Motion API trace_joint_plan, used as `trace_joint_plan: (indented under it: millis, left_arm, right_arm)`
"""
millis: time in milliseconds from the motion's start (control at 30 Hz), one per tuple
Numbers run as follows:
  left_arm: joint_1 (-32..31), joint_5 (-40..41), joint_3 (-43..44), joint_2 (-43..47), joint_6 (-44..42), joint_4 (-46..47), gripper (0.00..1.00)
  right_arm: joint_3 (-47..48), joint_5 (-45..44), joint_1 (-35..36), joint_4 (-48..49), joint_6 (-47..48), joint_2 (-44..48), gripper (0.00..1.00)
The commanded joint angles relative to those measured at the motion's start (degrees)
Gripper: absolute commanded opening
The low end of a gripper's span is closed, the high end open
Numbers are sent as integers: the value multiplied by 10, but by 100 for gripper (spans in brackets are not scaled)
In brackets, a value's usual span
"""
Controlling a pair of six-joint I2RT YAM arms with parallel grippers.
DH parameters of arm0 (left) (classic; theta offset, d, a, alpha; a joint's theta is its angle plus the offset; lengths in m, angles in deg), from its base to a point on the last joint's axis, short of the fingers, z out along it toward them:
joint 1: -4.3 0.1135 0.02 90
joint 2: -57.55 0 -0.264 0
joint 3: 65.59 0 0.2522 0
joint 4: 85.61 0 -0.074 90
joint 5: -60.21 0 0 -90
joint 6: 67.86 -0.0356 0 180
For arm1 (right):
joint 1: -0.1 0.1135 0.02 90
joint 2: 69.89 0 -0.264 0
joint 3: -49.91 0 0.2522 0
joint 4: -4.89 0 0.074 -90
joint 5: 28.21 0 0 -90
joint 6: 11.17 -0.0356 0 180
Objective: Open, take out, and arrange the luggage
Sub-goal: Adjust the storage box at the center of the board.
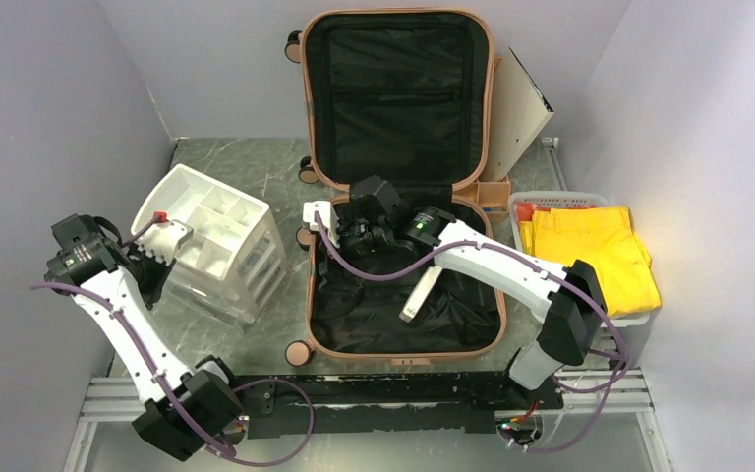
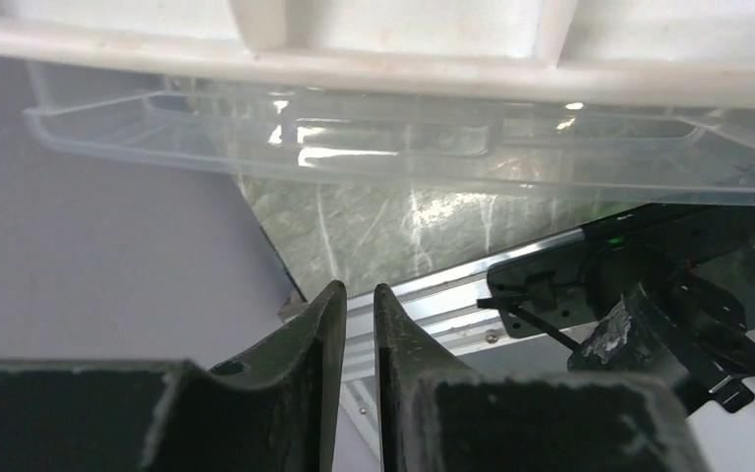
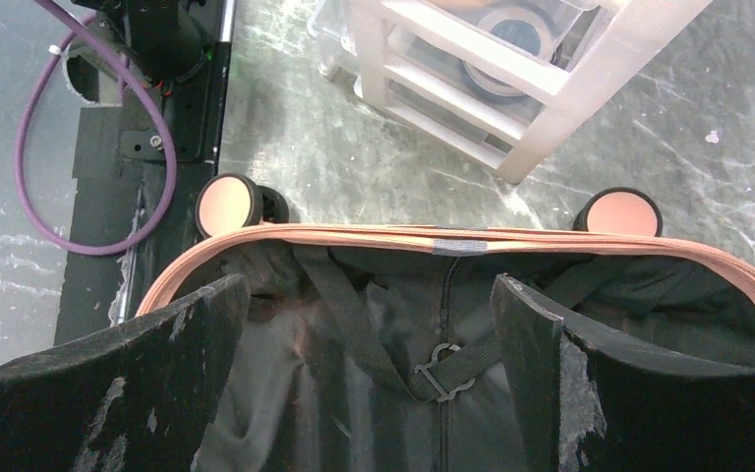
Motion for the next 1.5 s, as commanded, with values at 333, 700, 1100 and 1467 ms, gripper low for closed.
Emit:
trace_joint_plan:
  millis: [333,700,1100,1467]
  left_arm:
    - [0,-193,-62,-9,18,102,22]
    - [0,-272,-121,0,43,166,14]
    - [0,-346,-119,-21,108,212,10]
    - [-8,-360,-182,2,211,364,9]
  right_arm:
    - [3,80,-75,4,-10,-6,100]
    - [107,109,-61,-49,-13,-69,100]
    - [133,63,-12,-11,-15,-80,100]
    - [162,-66,-16,107,-149,-161,100]
